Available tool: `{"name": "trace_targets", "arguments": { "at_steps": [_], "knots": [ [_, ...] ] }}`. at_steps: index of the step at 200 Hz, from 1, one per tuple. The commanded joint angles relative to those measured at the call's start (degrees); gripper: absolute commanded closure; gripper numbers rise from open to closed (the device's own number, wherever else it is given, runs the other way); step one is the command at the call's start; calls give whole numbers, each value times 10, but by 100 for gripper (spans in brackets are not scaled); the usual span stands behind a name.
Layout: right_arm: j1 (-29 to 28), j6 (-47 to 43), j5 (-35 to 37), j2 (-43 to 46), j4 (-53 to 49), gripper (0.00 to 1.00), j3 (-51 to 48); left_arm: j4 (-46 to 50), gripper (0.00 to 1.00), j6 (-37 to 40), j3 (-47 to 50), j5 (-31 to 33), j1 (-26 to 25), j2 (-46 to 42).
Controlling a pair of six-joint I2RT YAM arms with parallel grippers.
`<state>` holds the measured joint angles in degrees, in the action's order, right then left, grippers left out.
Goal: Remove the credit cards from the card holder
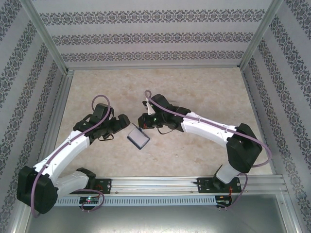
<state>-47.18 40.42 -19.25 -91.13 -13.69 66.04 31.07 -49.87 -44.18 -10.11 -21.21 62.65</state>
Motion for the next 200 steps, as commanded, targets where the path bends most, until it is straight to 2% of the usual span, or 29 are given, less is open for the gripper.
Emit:
{"name": "trace_targets", "arguments": {
  "at_steps": [1,50,87,93,106,115,134,145,178,200],
  "knots": [
    [18,7,26,31,-5,100,-39,5,5,12,12,-11,8,5],
    [74,16,83,93,-16,100,-161,5,4,29,9,-26,8,22],
    [82,11,126,126,-42,100,-241,-14,0,29,13,-45,7,34],
    [82,10,131,129,-44,93,-248,-17,0,29,12,-47,7,35],
    [82,6,136,131,-46,84,-255,-28,0,31,14,-54,5,36],
    [78,4,138,128,-46,71,-252,-36,1,32,14,-62,5,37],
    [69,-7,141,110,-46,62,-229,-55,1,33,15,-83,2,45],
    [65,-13,139,91,-47,62,-213,-67,4,30,16,-96,0,53],
    [53,-25,132,30,-54,63,-163,-115,29,19,27,-123,-13,78],
    [49,-35,134,-2,-62,75,-145,-143,39,13,27,-136,-25,102]
  ]
}}
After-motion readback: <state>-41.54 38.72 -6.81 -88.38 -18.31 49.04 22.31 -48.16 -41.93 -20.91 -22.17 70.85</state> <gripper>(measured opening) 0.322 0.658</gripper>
